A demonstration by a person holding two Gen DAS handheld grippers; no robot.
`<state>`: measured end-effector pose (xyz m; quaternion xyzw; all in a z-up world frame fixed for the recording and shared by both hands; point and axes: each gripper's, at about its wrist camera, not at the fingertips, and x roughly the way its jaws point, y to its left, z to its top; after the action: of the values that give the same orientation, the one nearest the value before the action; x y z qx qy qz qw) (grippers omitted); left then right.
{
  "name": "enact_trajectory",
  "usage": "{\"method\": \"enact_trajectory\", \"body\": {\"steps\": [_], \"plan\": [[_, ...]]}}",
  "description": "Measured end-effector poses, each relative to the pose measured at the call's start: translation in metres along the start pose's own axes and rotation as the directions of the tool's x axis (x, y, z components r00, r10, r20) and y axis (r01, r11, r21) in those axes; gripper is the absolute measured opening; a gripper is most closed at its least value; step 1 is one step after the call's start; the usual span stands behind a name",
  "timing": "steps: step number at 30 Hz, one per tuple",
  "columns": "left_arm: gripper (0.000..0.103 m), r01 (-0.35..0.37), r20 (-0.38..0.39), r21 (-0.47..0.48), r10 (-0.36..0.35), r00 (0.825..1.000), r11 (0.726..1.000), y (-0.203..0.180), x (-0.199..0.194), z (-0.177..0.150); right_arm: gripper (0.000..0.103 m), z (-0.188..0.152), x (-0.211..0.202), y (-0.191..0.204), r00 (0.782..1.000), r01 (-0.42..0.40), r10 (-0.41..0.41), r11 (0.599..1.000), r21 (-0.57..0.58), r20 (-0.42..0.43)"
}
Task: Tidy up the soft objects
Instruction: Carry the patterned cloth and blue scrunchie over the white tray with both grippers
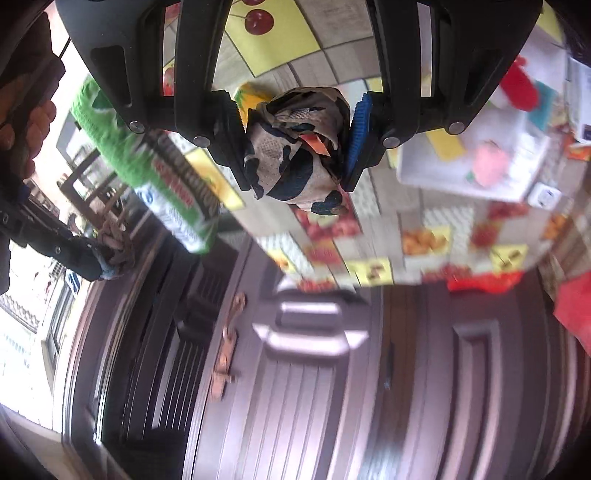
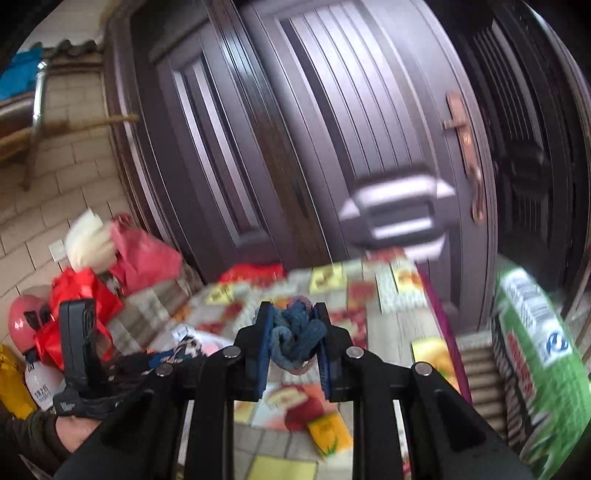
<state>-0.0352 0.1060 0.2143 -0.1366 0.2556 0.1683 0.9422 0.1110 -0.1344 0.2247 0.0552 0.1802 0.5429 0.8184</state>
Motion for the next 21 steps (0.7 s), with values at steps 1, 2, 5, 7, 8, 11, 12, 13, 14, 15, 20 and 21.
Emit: {"method": "enact_trajectory", "body": {"steps": [1, 2, 5, 7, 8, 11, 12, 13, 14, 15, 20, 21], "plan": [[0.047, -0.01, 0.024, 0.005, 0.01, 1.0, 1.0, 0.001, -0.01, 0.003, 0.02, 0.004, -0.005, 0.004, 1.0, -0.003, 0.003, 1.0, -0.003, 0.023], [0.047, -0.018, 0.046, 0.008, 0.017, 0.999, 1.0, 0.002, -0.02, 0.005, 0.02, 0.007, -0.01, 0.009, 0.999, -0.007, 0.007, 1.0, -0.01, 0.046], [0.047, -0.032, 0.083, 0.008, 0.032, 0.996, 0.999, 0.009, -0.041, 0.008, 0.02, 0.009, -0.018, 0.023, 0.997, -0.003, 0.005, 1.0, -0.027, 0.075], [0.047, -0.035, 0.102, 0.006, 0.034, 0.994, 0.999, 0.016, -0.052, 0.008, 0.02, 0.008, -0.018, 0.028, 0.997, -0.001, 0.003, 1.0, -0.026, 0.077], [0.047, -0.036, 0.109, 0.007, 0.035, 0.993, 0.999, 0.018, -0.057, 0.008, 0.02, 0.007, -0.019, 0.031, 0.997, 0.003, -0.001, 1.0, -0.026, 0.078], [0.047, -0.038, 0.12, 0.008, 0.036, 0.992, 0.999, 0.025, -0.069, 0.008, 0.02, 0.003, -0.019, 0.041, 0.997, 0.014, -0.012, 0.999, -0.029, 0.078], [0.047, -0.036, 0.121, 0.009, 0.034, 0.992, 0.999, 0.027, -0.072, 0.007, 0.02, 0.002, -0.02, 0.045, 0.997, 0.018, -0.016, 0.999, -0.031, 0.079], [0.047, -0.034, 0.122, 0.01, 0.032, 0.992, 0.999, 0.03, -0.075, 0.006, 0.02, 0.002, -0.024, 0.048, 0.997, 0.02, -0.017, 0.999, -0.031, 0.08], [0.047, -0.033, 0.123, 0.012, 0.031, 0.992, 0.999, 0.031, -0.079, 0.005, 0.02, 0.001, -0.024, 0.053, 0.997, 0.022, -0.019, 0.999, -0.029, 0.081], [0.047, -0.03, 0.125, 0.015, 0.028, 0.992, 0.999, 0.034, -0.083, 0.005, 0.02, 0.001, -0.025, 0.054, 0.996, 0.022, -0.019, 0.999, -0.028, 0.082], [0.047, -0.031, 0.135, 0.022, 0.028, 0.99, 0.999, 0.045, -0.1, 0.002, 0.02, -0.002, -0.028, 0.069, 0.995, 0.024, -0.022, 0.999, -0.025, 0.094], [0.047, -0.032, 0.139, 0.024, 0.028, 0.99, 0.999, 0.047, -0.104, 0.002, 0.02, -0.002, -0.029, 0.073, 0.995, 0.023, -0.021, 0.999, -0.027, 0.096]]}}
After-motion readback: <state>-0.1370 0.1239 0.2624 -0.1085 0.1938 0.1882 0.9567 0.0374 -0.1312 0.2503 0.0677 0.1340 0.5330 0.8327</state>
